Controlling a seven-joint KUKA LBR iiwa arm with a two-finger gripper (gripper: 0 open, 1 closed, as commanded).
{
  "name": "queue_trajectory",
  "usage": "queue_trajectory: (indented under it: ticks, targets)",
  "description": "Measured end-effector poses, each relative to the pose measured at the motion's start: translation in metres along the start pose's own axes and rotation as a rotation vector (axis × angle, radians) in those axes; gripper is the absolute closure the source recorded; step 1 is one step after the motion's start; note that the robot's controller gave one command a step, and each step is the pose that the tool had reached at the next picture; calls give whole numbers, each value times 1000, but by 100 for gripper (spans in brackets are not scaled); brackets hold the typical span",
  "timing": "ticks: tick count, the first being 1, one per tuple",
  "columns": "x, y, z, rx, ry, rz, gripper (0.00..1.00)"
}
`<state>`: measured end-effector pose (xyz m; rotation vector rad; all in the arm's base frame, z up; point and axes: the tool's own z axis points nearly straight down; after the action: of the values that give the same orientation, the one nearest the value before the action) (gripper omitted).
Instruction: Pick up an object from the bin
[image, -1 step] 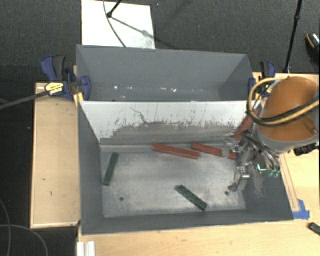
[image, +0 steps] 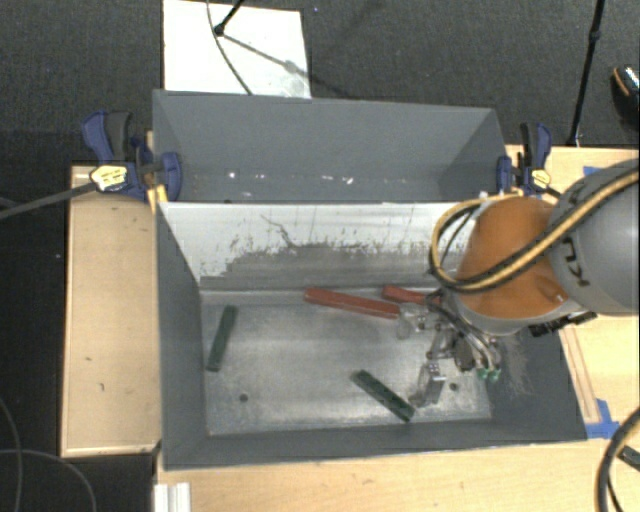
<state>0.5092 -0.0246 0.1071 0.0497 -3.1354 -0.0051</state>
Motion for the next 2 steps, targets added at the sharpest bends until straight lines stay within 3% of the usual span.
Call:
queue_trajectory:
  ticks: [1,2]
  targets:
    - [26,31,33,1,-6,67,0]
    - [25,29,32,3,-8,64,100]
